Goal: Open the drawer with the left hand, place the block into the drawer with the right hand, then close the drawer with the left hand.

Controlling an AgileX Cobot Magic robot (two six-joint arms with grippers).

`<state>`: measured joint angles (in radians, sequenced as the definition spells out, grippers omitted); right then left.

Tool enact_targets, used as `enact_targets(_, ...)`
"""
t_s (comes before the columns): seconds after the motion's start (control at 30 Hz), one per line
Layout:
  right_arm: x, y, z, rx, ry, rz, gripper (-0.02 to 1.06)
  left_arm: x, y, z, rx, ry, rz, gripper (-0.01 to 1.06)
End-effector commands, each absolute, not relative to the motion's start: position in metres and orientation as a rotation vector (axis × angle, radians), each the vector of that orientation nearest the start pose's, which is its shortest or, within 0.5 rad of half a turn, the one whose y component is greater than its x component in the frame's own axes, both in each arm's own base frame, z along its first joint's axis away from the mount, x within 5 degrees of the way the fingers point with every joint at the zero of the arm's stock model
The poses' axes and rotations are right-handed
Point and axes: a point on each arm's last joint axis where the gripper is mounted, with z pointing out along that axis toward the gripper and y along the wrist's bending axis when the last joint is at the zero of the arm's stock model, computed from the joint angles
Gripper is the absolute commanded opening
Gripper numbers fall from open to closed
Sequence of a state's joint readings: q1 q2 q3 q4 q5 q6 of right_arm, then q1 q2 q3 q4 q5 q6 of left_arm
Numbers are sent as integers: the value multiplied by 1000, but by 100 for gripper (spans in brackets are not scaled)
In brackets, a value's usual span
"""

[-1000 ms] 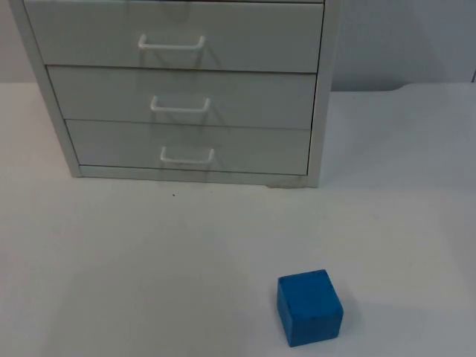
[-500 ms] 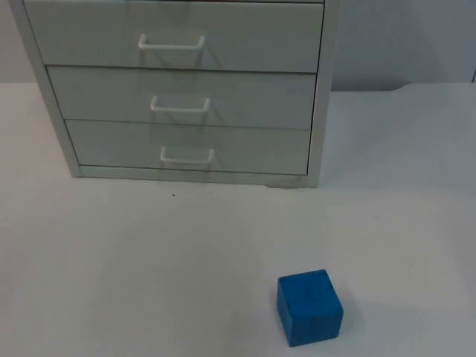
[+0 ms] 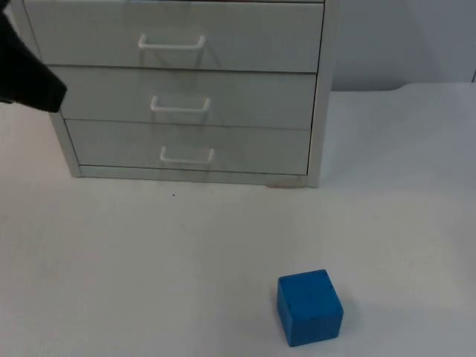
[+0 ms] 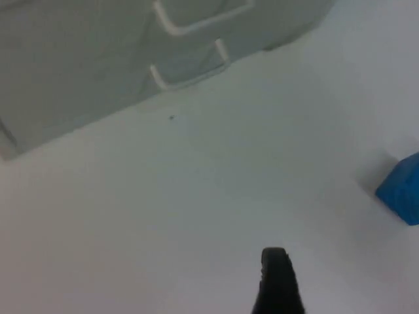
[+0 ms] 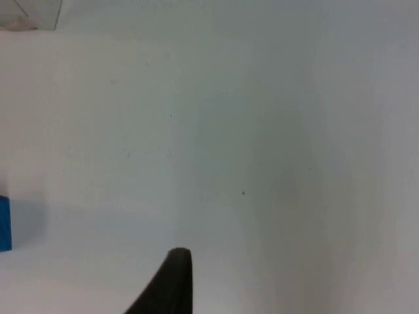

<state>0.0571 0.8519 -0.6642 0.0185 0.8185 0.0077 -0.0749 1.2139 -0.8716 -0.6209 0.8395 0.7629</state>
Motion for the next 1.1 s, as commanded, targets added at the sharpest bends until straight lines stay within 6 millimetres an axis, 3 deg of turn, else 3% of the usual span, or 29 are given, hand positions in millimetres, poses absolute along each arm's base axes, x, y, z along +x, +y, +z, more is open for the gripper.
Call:
enact_targets(0.0, 151, 10, 288, -49, 2473, 57, 105, 235, -86, 293, 902, 2270, -432, 56)
enact_targets(0.03, 151, 10, 288, -49, 2473, 57, 105, 235, -86, 293, 902, 2270, -432, 56)
enact_targets(0.17, 151, 10, 288, -54, 2471, 48, 105, 241, -122, 277, 1236, 2116, -186, 56)
enact_targets(0.2, 151, 10, 288, -54, 2471, 48, 105, 241, -122, 277, 1236, 2116, -186, 56)
enact_targets(0.3, 151, 9, 288, -59, 2470, 37, 105, 244, -145, 257, 1477, 2022, -16, 56)
enact_targets(0.4, 151, 9, 288, -59, 2470, 37, 105, 248, -152, 245, 1562, 1990, 56, 58)
enact_targets(0.5, 151, 9, 288, -59, 2470, 37, 105, 261, -158, 220, 1670, 1959, 144, 62)
enact_targets(0.77, 151, 9, 288, -63, 2466, 28, 105, 287, -163, 178, 1875, 1788, 355, 61)
enact_targets(1.07, 151, 9, 287, -63, 2465, 28, 105, 301, -169, 148, 1995, 1621, 404, 61)
